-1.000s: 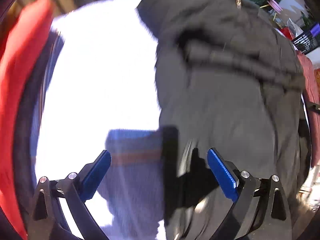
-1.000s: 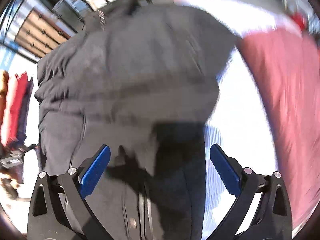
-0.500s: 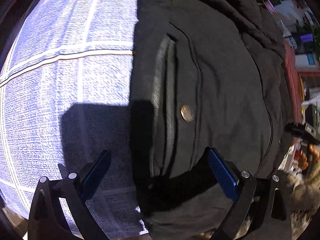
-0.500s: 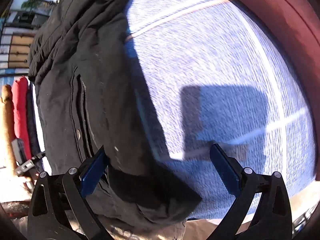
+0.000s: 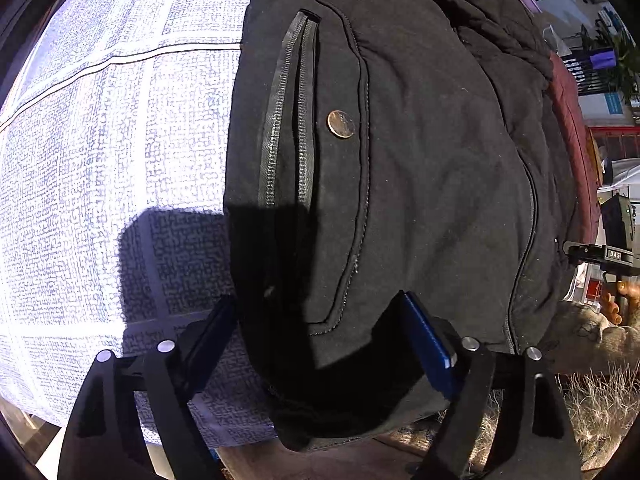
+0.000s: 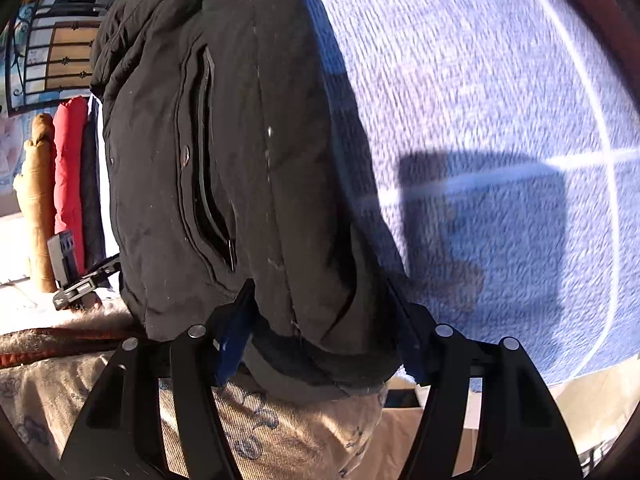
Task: Fold large clothes
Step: 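Lift the hem with both grippers and fold it toward the collar, then release the hem and press the folded jacket flat with both grippers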
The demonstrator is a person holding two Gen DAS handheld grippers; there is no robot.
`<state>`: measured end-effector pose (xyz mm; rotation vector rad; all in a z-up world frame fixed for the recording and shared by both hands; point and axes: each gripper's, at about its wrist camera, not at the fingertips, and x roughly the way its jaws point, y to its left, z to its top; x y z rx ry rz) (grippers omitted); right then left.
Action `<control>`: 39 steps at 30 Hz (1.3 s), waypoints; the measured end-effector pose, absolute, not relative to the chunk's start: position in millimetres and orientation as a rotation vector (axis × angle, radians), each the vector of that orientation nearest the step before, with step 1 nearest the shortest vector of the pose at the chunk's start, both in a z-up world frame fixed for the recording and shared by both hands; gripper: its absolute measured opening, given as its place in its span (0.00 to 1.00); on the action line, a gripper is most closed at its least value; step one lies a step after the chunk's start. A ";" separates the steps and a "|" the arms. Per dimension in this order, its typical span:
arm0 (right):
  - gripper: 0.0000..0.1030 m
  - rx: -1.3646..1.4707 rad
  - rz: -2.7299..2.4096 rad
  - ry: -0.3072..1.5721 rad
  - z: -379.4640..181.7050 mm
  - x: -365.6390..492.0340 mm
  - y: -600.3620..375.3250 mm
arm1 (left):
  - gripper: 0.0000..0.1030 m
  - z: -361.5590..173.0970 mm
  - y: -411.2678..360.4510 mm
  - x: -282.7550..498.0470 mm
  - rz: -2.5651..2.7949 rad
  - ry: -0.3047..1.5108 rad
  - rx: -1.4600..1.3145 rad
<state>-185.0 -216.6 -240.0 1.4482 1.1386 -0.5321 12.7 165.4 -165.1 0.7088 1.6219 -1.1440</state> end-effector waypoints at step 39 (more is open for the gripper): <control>0.15 1.291 -0.639 0.590 -64.2 -48.4 -519.0 | 0.38 10.1 -131.9 185.8 -1.173 1.118 0.514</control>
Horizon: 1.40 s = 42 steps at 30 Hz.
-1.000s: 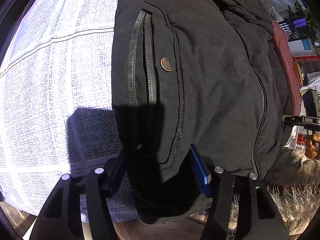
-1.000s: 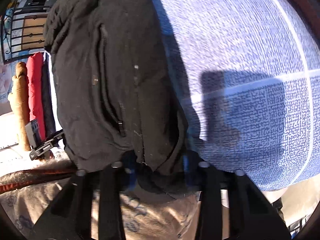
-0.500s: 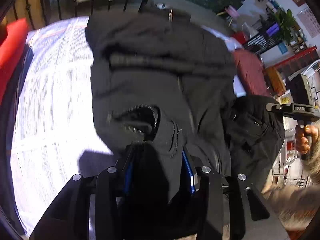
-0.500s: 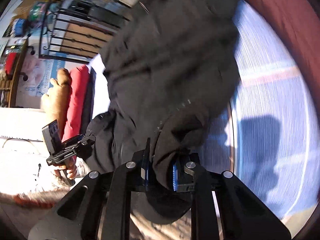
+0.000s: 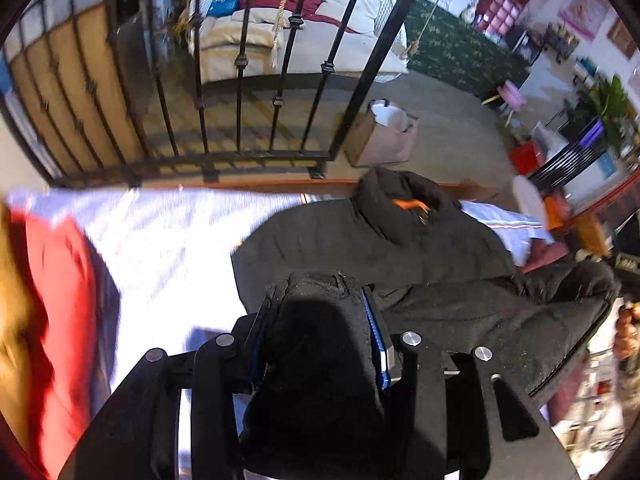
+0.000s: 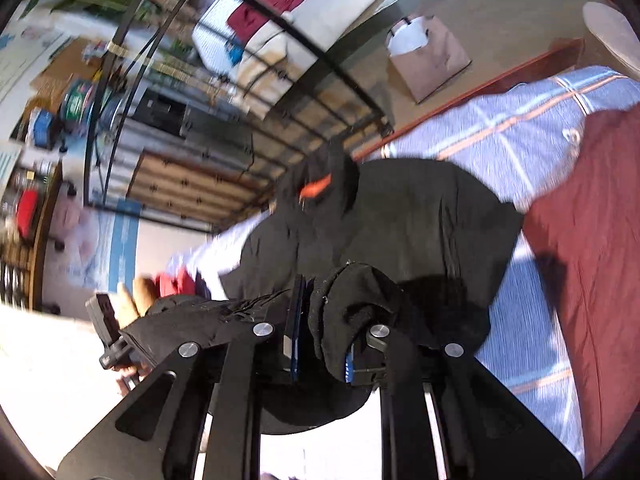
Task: Fold large clothes
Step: 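Release the hem and press the folded jacket flat with both grippers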
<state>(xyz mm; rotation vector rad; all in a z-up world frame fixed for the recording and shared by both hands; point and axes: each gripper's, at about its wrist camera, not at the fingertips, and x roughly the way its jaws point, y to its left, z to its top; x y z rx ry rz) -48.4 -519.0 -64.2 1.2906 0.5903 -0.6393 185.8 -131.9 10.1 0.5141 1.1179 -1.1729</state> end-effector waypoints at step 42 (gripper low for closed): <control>0.77 0.610 -0.717 1.074 -143.5 83.3 -433.7 | 0.83 -93.3 -158.1 11.1 -1.237 0.853 0.939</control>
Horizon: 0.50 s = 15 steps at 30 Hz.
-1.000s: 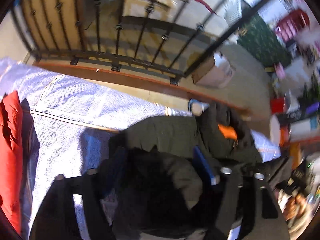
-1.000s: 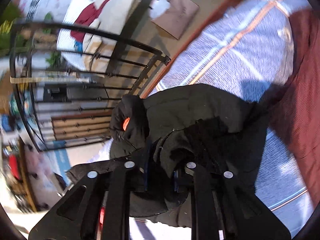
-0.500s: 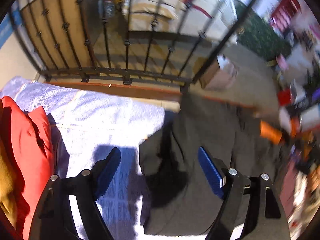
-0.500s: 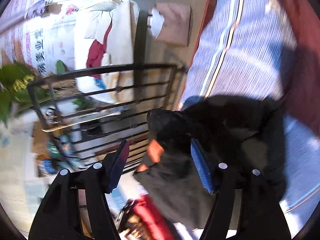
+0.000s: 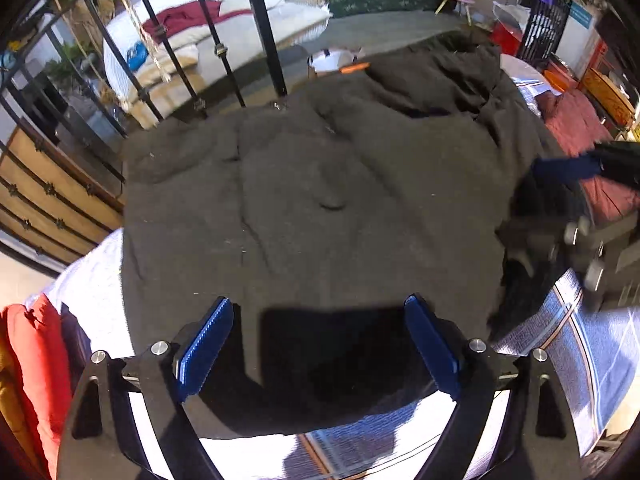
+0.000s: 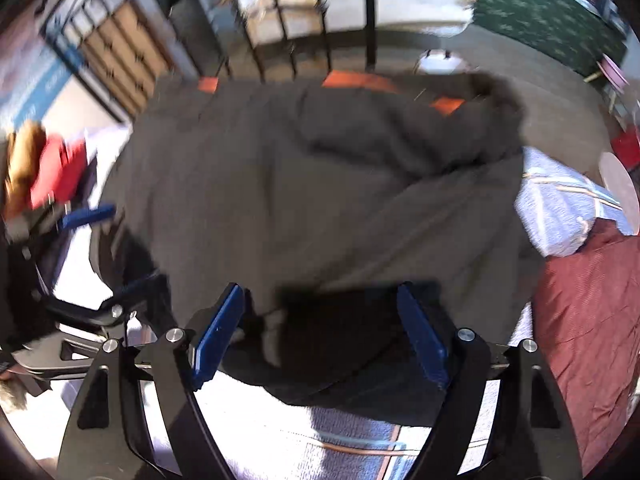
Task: Fold large clothes
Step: 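Release the hem and press the folded jacket flat with both grippers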
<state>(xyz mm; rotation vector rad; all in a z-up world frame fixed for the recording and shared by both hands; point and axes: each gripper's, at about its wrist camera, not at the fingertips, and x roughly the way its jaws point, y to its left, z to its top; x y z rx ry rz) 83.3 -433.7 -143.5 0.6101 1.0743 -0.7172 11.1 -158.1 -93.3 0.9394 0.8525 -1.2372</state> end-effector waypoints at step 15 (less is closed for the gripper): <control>0.79 0.818 -0.778 1.069 -182.2 85.2 -511.0 | 0.95 -125.6 -194.4 90.9 -1.043 1.086 0.850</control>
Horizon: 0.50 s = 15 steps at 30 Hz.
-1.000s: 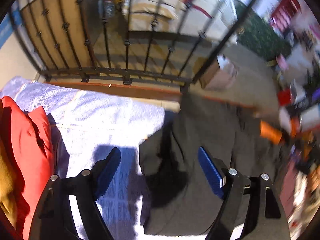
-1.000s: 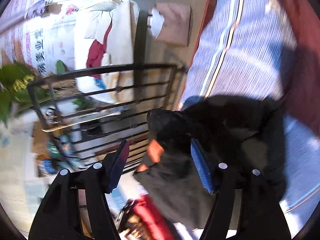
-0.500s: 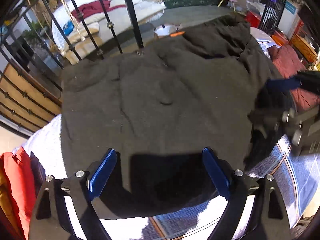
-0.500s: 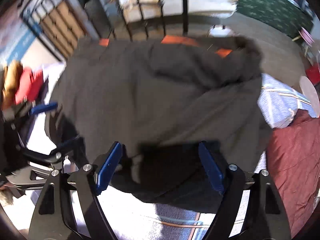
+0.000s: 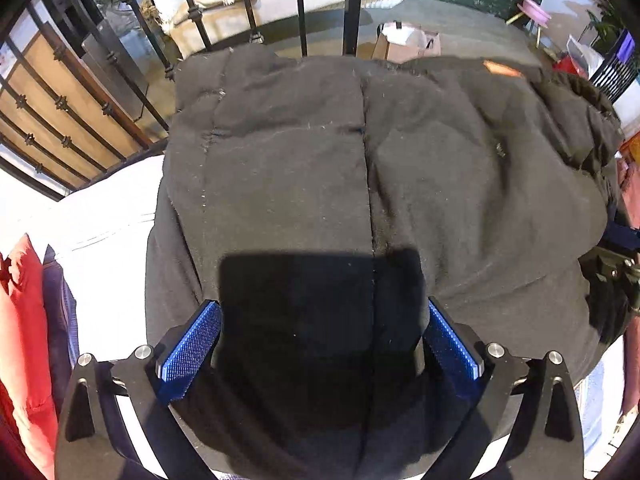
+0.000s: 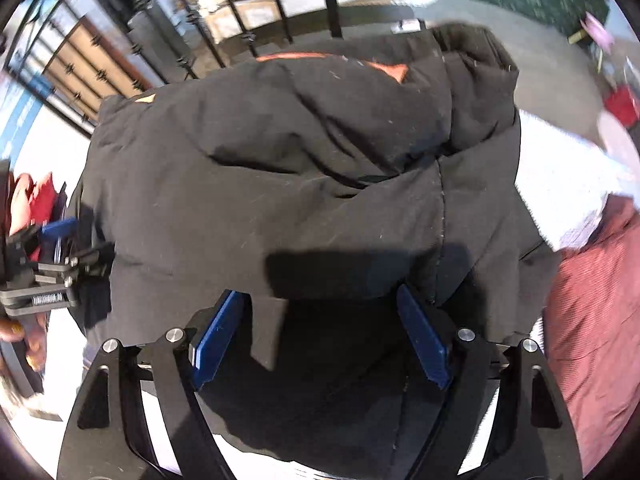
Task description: Fold large clothes
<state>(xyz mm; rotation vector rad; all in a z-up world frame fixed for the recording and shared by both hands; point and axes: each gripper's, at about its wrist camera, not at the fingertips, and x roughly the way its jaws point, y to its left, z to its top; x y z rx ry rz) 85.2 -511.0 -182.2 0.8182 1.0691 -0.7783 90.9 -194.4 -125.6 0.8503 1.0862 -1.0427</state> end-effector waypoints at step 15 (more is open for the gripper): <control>0.96 0.698 -0.869 1.252 -205.3 140.3 -506.0 | 0.95 -147.6 -217.2 104.3 -1.011 1.185 0.916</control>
